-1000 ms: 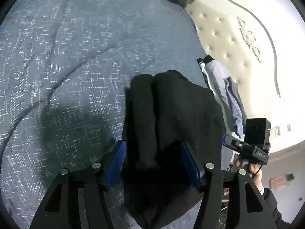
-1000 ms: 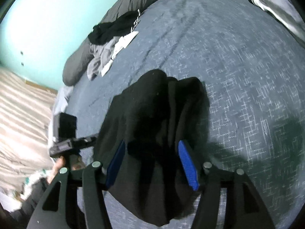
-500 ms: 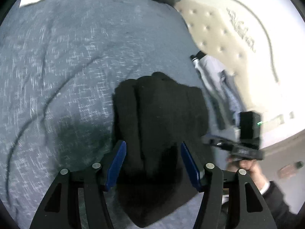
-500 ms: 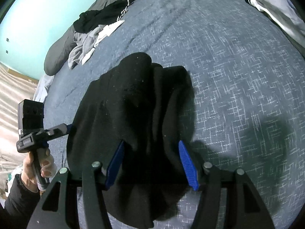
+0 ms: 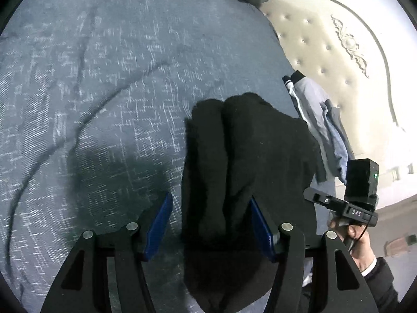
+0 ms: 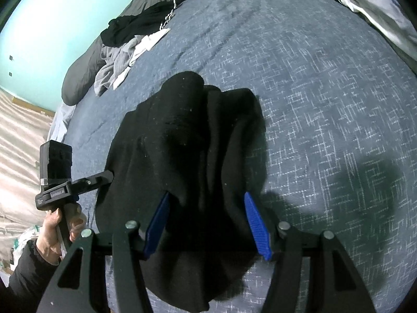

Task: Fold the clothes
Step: 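Grip the folded black garment with the left gripper while the right gripper grips it, then lift the folded black garment off the bed with both grippers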

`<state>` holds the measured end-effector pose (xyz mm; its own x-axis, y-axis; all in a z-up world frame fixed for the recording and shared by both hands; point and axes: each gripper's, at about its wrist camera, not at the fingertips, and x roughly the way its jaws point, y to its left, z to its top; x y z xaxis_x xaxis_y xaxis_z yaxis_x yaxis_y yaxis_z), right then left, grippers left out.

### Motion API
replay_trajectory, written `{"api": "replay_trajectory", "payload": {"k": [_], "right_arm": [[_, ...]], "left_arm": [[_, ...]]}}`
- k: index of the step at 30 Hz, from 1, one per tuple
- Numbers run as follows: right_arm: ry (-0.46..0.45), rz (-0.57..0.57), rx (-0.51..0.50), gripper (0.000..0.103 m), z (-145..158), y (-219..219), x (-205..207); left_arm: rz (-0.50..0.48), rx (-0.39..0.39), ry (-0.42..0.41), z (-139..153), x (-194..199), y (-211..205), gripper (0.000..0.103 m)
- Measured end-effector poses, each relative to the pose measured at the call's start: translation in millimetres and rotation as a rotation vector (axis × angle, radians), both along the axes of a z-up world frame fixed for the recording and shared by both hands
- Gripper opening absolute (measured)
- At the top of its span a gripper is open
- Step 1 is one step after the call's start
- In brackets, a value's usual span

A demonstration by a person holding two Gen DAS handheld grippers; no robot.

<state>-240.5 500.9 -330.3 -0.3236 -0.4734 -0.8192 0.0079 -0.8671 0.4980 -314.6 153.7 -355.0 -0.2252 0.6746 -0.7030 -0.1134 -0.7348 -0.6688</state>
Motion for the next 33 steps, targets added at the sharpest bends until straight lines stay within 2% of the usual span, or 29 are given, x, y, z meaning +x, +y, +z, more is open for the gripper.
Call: {"api": "replay_trajectory", "payload": {"k": [3,6,11,14,21,26,30,33], "right_arm": [[-0.034,-0.012,0.015,0.083,-5,3,-2],[-0.058,-0.018,0.003,0.084,-11,4,-5],[-0.097,0.001,-0.067,0.084,-21,2,-11],[-0.095,0.016,-0.084,0.084,-23,-1,-14],[-0.085,0.076,-0.082,0.084,-26,-20,-23],[-0.07,0.097,-0.079,0.078,-28,-30,-28],[-0.064,0.102,-0.092,0.066,-28,-30,-28],[-0.047,0.116,-0.082,0.058,-25,-35,-28]], "left_arm": [[-0.015,0.018,-0.03,-7,-2,6,0.071],[-0.023,0.033,-0.045,-13,-3,9,0.072],[-0.008,0.108,-0.07,-27,-5,8,0.077],[-0.003,0.117,-0.065,-30,-5,11,0.08],[-0.011,0.119,-0.039,-29,-6,21,0.08],[-0.016,0.137,-0.032,-33,-12,27,0.08],[-0.026,0.143,-0.03,-33,-13,28,0.079],[-0.034,0.141,-0.028,-32,-13,33,0.067]]}}
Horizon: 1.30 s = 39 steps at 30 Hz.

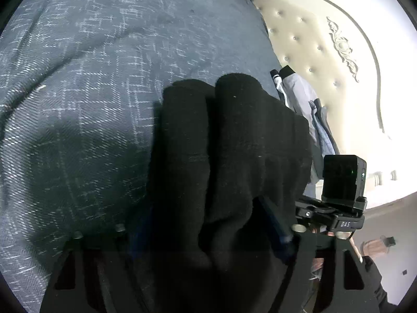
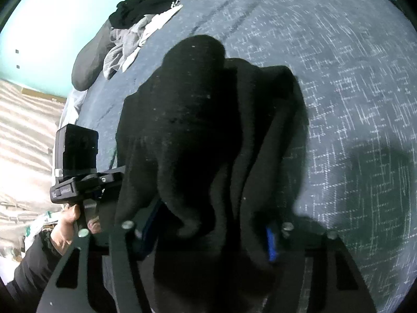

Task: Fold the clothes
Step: 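Lift the folded black garment off the bed with both grippers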

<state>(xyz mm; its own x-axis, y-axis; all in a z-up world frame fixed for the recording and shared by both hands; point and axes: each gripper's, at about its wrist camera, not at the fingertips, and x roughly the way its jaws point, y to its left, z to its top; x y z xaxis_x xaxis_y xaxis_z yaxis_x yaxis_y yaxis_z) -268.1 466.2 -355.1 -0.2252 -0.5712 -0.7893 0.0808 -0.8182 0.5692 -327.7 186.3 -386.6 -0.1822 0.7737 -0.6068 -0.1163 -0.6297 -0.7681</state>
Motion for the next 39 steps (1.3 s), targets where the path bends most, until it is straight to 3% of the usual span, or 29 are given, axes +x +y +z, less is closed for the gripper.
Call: {"api": "replay_trajectory", "payload": {"k": [6,12,39], "right_arm": [[0.046,0.012,0.027,0.046,11,-2,5],[0.094,0.025,0.042,0.042,31,-7,8],[0.261,0.013,0.084,0.04,164,35,19]], "left_arm": [[-0.004,-0.018,0.024,9,1,8,0.055],[-0.001,-0.053,0.062,31,5,8,0.047],[0.042,-0.082,0.212,166,17,58,0.046]]}}
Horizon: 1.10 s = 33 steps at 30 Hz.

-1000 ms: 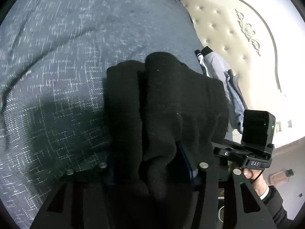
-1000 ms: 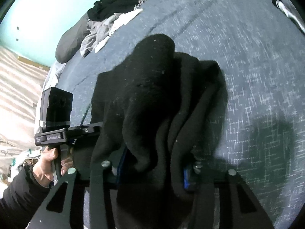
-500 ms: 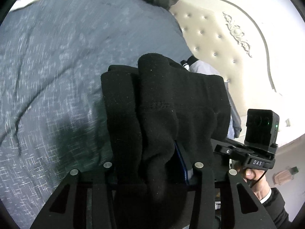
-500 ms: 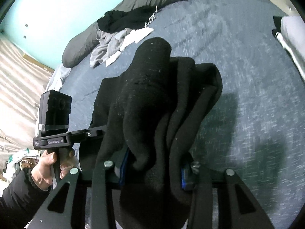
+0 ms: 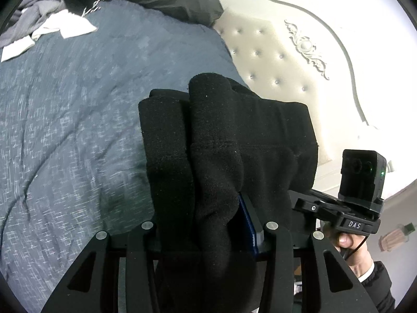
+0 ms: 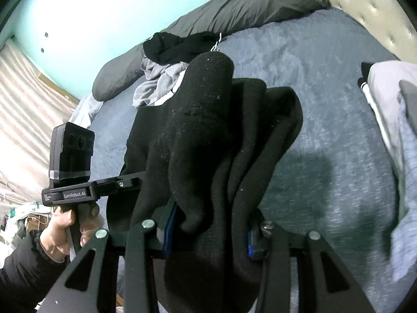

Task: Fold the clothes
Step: 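Lift the folded black garment off the bed with both grippers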

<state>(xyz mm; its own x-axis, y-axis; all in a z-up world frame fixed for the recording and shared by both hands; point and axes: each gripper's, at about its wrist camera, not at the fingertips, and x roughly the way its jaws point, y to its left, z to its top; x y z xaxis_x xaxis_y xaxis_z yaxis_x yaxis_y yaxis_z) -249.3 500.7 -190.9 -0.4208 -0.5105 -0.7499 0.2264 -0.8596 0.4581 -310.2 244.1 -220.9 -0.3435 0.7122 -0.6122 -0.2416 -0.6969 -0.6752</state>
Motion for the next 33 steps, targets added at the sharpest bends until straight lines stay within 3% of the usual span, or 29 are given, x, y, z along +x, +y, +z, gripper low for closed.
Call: {"api": "replay_trajectory", "payload": {"k": [13,33], "right_arm": [[0.036,-0.01,0.018,0.04,39,42,8],[0.067,-0.069,0.068,0.04,87,145,15]], "left_arm": [[0.009,-0.006,0.018,35,5,48,0.046],[-0.025,0.014,0.031,74,-20,167,0.046]]}}
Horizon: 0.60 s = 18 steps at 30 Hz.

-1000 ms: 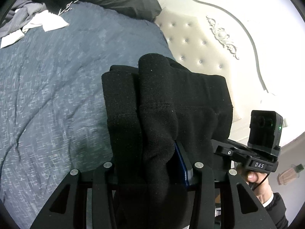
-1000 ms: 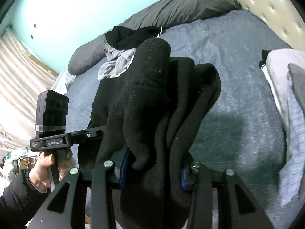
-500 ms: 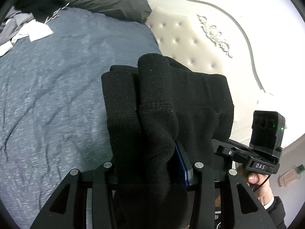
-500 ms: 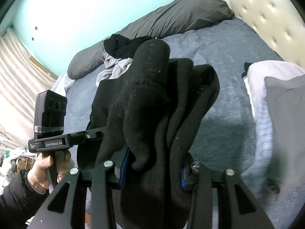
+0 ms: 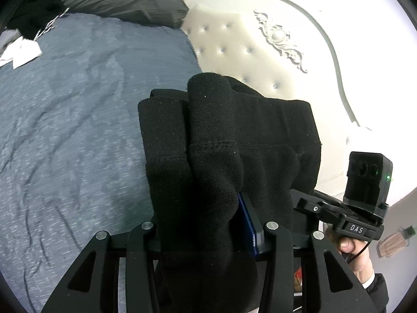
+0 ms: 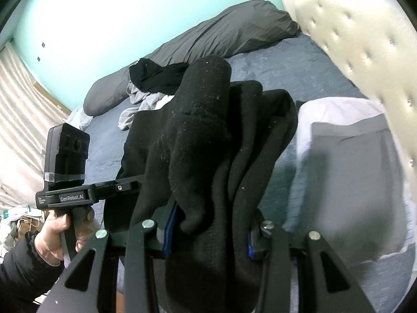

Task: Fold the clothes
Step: 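Lift the folded black garment off the bed with both grippers, then carry the garment with both grippers onto the folded clothes stack by the headboard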

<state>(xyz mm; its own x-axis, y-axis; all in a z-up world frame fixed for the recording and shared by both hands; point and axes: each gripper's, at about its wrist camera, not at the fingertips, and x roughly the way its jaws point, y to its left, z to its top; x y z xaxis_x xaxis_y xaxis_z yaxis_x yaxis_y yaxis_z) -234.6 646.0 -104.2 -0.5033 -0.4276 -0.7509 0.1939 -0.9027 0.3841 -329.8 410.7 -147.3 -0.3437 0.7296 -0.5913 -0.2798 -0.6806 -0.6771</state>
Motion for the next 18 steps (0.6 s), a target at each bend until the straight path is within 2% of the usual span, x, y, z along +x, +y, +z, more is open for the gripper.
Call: {"api": "replay_trajectory", "payload": {"k": [13,18], "right_arm": [[0.005,-0.046,0.027,0.04,21,71,-7],[0.0,-0.054,0.039,0.04,20,98,-14]], "left_arm": [[0.014,0.006,-0.005,15,-22,77,0.046],[0.027,0.002,-0.013,11,-27,108,0.046]]}}
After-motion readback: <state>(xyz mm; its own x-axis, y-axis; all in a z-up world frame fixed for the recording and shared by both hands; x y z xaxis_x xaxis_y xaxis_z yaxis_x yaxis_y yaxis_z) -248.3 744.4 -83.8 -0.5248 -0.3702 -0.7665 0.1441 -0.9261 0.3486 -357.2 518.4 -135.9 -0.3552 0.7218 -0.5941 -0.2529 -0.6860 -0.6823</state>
